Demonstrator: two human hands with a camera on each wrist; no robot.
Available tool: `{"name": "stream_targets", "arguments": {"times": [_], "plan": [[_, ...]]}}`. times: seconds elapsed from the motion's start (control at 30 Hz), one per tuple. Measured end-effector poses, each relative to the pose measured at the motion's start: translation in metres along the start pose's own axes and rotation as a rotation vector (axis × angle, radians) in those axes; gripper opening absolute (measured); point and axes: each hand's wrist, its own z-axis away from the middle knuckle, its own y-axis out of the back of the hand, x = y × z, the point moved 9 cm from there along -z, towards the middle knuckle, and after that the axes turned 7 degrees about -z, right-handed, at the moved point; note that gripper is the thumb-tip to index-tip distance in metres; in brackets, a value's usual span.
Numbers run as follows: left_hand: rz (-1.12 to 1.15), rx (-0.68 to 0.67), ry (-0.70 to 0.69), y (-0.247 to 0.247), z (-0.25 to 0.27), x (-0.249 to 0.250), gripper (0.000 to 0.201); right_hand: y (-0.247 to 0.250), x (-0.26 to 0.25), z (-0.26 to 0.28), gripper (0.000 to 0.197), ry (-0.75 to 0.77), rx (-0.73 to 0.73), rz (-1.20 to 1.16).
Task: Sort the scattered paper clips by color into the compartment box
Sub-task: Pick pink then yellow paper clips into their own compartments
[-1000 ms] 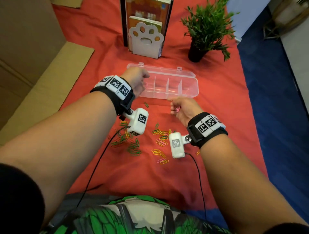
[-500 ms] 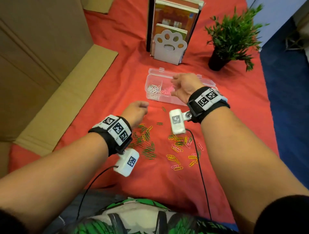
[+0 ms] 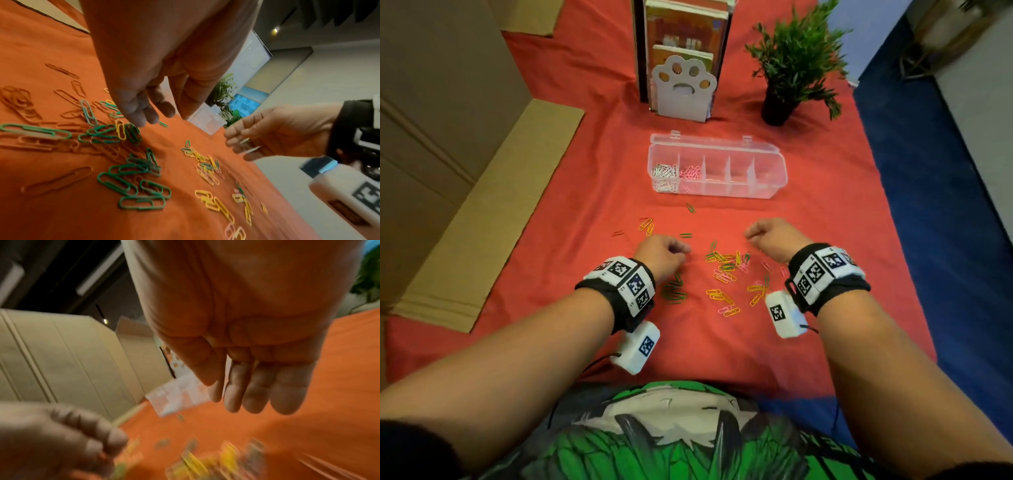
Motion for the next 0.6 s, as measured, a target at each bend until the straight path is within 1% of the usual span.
{"name": "stream_targets", "arguments": {"times": [0.1, 0.2, 0.3, 0.43, 0.5, 0.6], "plan": [[-0.121, -0.045, -0.037, -0.019, 0.006, 0.007, 0.024, 0.002, 0.050, 0.021, 0.021, -0.123, 0.020, 0.124], [-0.319, -0.023, -0.093, -0.032, 0.011, 0.021, 0.022, 0.009, 0.076, 0.033, 0.024, -0.162, 0.072, 0.176], [-0.441, 0.023, -0.154, -0.041, 0.015, 0.039, 0.023, 0.019, 0.090, 0.036, 0.023, -0.154, 0.137, 0.210], [-0.522, 0.055, -0.184, -0.054, 0.015, 0.052, 0.027, 0.031, 0.091, 0.034, 0.025, -0.108, 0.207, 0.306], [-0.527, 0.072, -0.181, -0.057, 0.013, 0.056, 0.029, 0.028, 0.084, 0.028, 0.027, -0.055, 0.191, 0.358], [-0.522, 0.030, -0.238, -0.070, 0.008, 0.060, 0.031, 0.017, 0.073, 0.019, 0.031, 0.024, 0.148, 0.425]]}}
